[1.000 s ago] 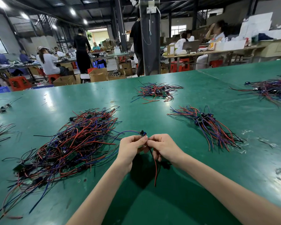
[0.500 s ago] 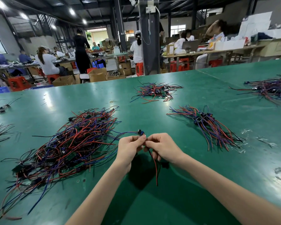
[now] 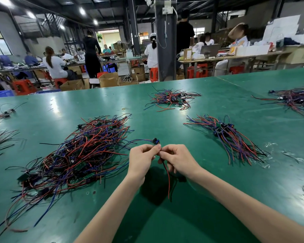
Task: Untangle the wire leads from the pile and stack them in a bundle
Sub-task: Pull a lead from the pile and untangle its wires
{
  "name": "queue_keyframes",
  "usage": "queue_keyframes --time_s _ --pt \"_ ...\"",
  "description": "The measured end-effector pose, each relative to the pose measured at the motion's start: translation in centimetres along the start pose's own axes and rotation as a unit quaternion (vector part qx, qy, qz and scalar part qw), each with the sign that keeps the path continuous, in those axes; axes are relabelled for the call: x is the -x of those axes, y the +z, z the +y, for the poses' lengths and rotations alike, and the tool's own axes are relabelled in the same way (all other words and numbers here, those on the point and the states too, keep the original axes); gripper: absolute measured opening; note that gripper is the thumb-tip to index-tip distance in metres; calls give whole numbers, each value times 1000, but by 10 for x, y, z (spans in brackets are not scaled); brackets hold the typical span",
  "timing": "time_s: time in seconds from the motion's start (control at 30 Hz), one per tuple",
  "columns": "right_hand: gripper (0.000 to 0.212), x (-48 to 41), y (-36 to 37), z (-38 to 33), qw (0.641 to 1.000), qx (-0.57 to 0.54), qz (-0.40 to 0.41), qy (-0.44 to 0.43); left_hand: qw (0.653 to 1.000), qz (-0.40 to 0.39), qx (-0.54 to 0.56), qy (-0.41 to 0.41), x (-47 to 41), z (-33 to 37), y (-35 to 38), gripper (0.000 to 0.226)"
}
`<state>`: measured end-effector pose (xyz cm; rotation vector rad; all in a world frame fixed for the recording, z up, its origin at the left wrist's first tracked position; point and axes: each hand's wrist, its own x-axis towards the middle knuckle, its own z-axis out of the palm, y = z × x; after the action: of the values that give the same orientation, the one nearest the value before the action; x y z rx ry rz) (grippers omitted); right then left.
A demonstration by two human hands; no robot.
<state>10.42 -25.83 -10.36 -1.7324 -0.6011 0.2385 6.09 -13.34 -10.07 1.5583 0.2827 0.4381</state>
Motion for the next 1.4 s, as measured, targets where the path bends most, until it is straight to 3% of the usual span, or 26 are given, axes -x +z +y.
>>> queue_keyframes --time_s 0.27,0.53,0.87,1.2,1.4 --pt "9 -1 1 1 999 24 -22 14 1000 5 -12 10 -3 -4 0 21" --pt "27 -1 3 4 997 65 -36 -15 1000 20 -5 10 -7 -6 -1 24" --pt "32 0 1 1 999 38 -11 -3 999 24 -6 22 -4 -4 1 26" --pt "28 3 7 -2 995 100 7 19 999 31 -4 39 -3 -6 2 28" --pt "29 7 9 -6 999 -7 18 42 998 2 50 25 -2 -5 3 21"
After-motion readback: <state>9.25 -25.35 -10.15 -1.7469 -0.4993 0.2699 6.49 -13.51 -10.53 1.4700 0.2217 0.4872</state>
